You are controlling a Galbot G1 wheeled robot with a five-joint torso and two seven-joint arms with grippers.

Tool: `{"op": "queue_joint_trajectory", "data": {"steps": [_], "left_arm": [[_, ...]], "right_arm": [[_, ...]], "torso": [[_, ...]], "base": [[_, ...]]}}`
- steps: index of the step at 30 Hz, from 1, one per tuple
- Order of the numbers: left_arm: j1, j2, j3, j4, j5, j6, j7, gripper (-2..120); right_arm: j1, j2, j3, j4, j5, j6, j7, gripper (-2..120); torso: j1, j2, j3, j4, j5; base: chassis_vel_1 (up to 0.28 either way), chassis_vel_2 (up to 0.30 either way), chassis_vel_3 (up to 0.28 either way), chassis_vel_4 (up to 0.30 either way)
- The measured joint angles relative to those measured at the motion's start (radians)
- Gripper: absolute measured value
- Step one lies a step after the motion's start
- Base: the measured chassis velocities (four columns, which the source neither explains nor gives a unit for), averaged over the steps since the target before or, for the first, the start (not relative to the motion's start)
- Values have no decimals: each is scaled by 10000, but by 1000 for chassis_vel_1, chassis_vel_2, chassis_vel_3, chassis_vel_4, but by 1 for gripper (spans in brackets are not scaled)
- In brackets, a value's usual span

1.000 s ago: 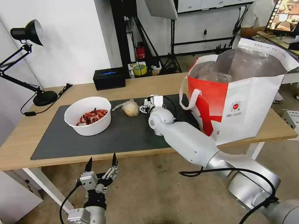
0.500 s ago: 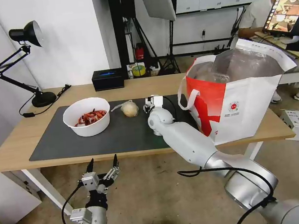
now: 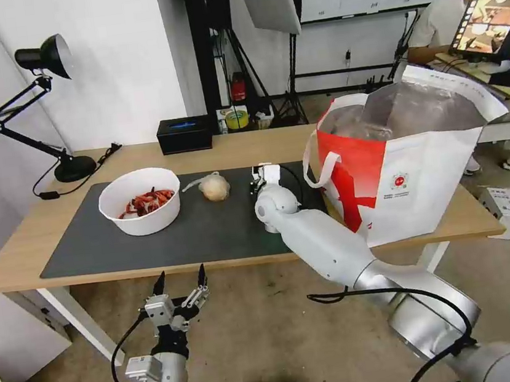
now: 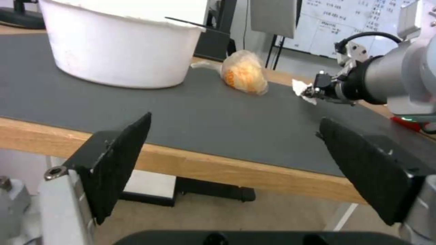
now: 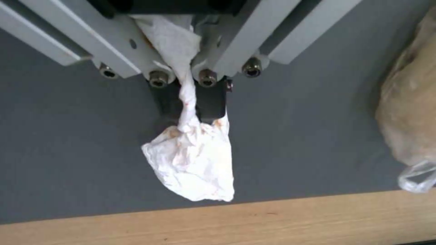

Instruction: Pick up the trash from the table and place it into the takeout bag.

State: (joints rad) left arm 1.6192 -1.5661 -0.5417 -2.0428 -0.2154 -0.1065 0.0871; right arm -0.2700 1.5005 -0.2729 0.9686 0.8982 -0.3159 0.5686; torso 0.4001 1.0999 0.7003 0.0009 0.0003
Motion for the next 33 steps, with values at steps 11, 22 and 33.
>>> {"op": "queue_joint_trajectory", "data": {"steps": [11, 22, 33], "left_arm": [[-32, 17, 84, 67, 32, -4, 20, 100], [-7, 213, -67, 31, -32, 27, 8, 100], [-27, 286, -155, -6, -80, 83, -11, 100]], "right_arm": [[-317, -826, -238, 1374, 59, 76, 177, 0], [-1194, -2555, -693, 4524, 475, 47, -34, 0], [-2742, -4119, -423, 7096, -702, 447, -1100, 0]], "torso": [[0, 0, -1, -6, -1], [-1, 0, -3, -9, -3], [-1, 1, -4, -9, -3]], "base": [[0, 0, 0, 0], [0, 0, 0, 0], [0, 0, 0, 0]]}}
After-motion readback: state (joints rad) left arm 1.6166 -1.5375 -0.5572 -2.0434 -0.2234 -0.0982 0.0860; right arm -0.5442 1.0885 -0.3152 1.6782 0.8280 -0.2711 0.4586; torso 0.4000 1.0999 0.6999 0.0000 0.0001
